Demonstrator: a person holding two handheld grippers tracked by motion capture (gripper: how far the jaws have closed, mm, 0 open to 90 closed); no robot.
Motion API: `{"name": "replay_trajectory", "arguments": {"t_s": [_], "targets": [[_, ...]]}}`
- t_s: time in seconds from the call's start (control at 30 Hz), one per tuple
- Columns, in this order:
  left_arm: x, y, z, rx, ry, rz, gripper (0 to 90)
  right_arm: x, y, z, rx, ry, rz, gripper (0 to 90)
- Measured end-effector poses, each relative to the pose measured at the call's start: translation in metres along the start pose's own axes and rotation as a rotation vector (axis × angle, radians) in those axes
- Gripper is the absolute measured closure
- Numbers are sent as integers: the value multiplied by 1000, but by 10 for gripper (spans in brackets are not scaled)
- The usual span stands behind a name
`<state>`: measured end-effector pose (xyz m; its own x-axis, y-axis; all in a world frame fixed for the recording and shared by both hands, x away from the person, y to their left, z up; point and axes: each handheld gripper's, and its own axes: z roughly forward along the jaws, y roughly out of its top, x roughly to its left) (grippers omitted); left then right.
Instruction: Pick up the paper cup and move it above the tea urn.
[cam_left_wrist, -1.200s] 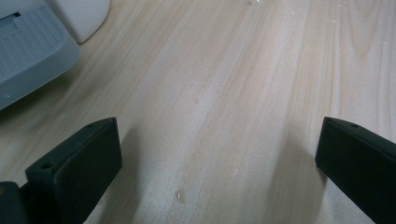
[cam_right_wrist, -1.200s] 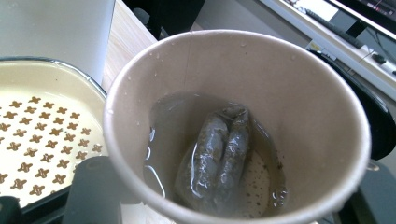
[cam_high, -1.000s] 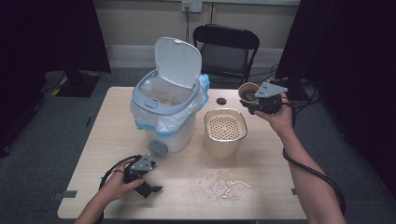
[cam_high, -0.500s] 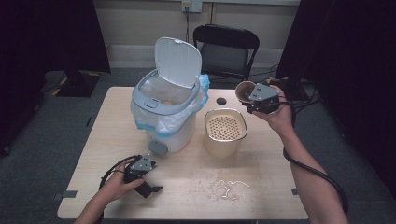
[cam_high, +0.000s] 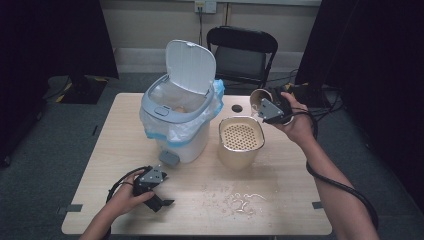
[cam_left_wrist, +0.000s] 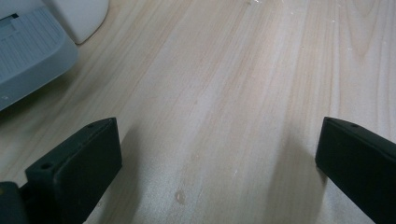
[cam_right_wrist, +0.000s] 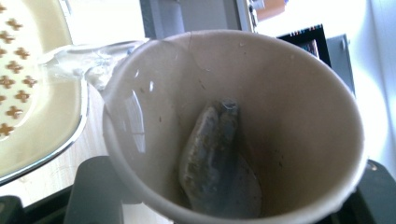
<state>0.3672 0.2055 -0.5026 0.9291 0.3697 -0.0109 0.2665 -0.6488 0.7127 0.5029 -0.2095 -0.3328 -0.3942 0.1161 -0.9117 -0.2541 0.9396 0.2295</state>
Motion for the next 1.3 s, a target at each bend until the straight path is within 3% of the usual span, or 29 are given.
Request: {"name": "replay_trajectory", "arguments": {"t_s": [0.03,0.07,0.1,0.13,0.17,0.2,0.23,0.27,0.33,0.37,0.47,0.53,0.57,0.67,0.77,0.9,0.93,1.03,1.1,1.13,1.17,1.2,1.3], "targets": [[0,0,0,-5,0,1,0,1,2,0,21,-13,-53,351],[0,0,0,-5,0,1,0,1,2,0,21,-13,-53,351],[0,0,0,-4,0,1,0,3,6,0,27,-26,-100,351],[0,0,0,-4,0,1,0,3,6,0,27,-26,-100,351],[0,0,0,-4,0,2,0,4,9,-1,65,-72,-189,350],[0,0,0,-4,0,2,0,4,9,-1,57,-81,-207,349],[0,0,0,-4,-1,2,0,5,11,-2,85,-113,-257,349],[0,0,0,-4,0,1,0,6,12,-2,108,-126,-281,349],[0,0,0,-4,1,2,0,4,13,-2,95,-113,-290,349],[0,0,0,-4,1,4,0,6,15,-1,132,-130,-332,350],[0,0,0,-4,3,5,0,12,17,1,178,-179,-450,351],[0,0,0,-4,3,4,0,11,18,0,173,-179,-462,351],[0,0,0,-4,2,4,0,13,18,0,193,-224,-506,352],[0,0,0,-4,1,4,0,12,19,-2,203,-228,-540,351],[0,0,0,-5,2,4,0,7,19,-4,174,-177,-446,348],[0,0,0,-4,-1,1,0,0,15,-4,131,-33,-206,343],[0,0,0,-4,-1,2,0,1,15,-4,130,-6,-130,343],[0,0,0,-4,-1,2,0,-2,10,-2,121,75,32,341],[0,0,0,-4,0,2,0,-5,5,-1,106,114,144,340],[0,0,0,-4,0,2,0,-5,5,-1,106,114,144,340],[0,0,0,-4,-1,2,0,-6,3,0,104,133,209,339],[0,0,0,-4,-1,2,0,-9,-2,2,78,173,319,338],[0,0,0,-4,-1,2,0,-12,-8,3,46,209,436,338]]}}
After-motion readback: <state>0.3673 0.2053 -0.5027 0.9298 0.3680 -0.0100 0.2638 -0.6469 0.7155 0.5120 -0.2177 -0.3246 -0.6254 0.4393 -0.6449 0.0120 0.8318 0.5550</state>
